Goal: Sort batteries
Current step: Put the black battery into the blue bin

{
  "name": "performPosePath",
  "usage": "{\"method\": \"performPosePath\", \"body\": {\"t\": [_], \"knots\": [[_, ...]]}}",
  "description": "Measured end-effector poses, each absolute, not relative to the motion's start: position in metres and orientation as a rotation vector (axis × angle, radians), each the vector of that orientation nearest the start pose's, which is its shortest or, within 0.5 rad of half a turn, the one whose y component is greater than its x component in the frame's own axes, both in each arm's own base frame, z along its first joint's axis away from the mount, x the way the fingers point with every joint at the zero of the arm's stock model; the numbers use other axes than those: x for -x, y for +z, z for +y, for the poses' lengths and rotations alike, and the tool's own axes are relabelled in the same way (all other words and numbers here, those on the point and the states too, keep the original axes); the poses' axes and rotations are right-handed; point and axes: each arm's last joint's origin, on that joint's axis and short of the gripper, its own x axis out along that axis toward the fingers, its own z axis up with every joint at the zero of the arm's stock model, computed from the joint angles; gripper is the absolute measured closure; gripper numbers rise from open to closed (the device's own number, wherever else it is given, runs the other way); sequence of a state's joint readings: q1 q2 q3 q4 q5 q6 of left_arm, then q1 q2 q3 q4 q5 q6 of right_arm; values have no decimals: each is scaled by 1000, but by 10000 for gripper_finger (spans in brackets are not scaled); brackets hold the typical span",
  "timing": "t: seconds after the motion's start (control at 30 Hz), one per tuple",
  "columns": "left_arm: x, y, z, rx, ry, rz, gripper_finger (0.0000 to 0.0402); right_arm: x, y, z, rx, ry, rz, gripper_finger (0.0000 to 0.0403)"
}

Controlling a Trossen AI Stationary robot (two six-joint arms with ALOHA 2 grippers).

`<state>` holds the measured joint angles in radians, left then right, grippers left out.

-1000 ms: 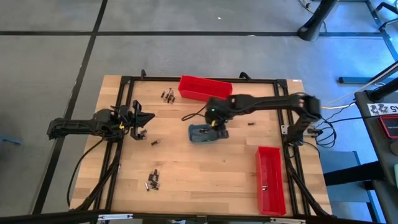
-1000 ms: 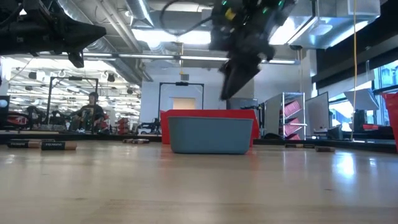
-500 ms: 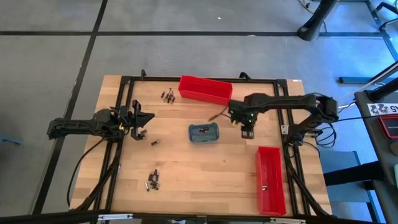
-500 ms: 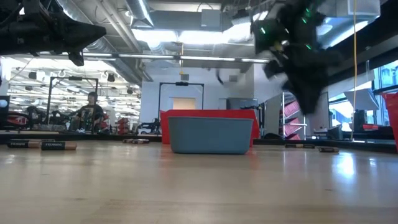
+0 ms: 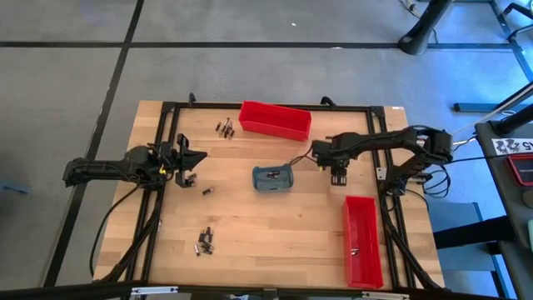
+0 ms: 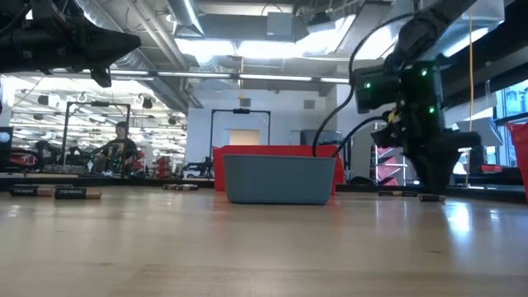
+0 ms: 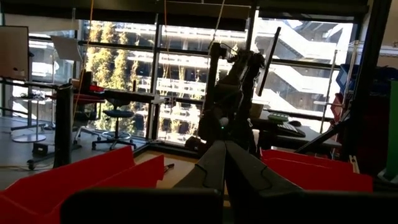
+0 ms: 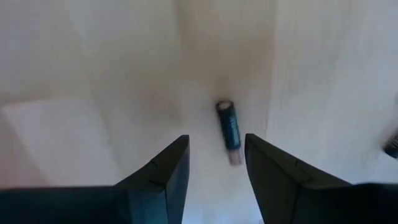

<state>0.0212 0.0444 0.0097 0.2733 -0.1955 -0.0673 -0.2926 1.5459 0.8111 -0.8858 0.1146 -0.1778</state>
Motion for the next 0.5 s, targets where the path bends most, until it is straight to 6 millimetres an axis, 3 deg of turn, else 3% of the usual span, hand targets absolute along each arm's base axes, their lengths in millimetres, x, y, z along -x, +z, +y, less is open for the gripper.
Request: {"method": "performPosePath", "body": {"t": [0.23,0.5], "knots": [[-96,189,8,93,207,-246,400,-206,140,-97,-120,-167,1588,263],[-97,189,8,94,207,-245,400,-201,133,-101,-152,-155,1560,376]]}}
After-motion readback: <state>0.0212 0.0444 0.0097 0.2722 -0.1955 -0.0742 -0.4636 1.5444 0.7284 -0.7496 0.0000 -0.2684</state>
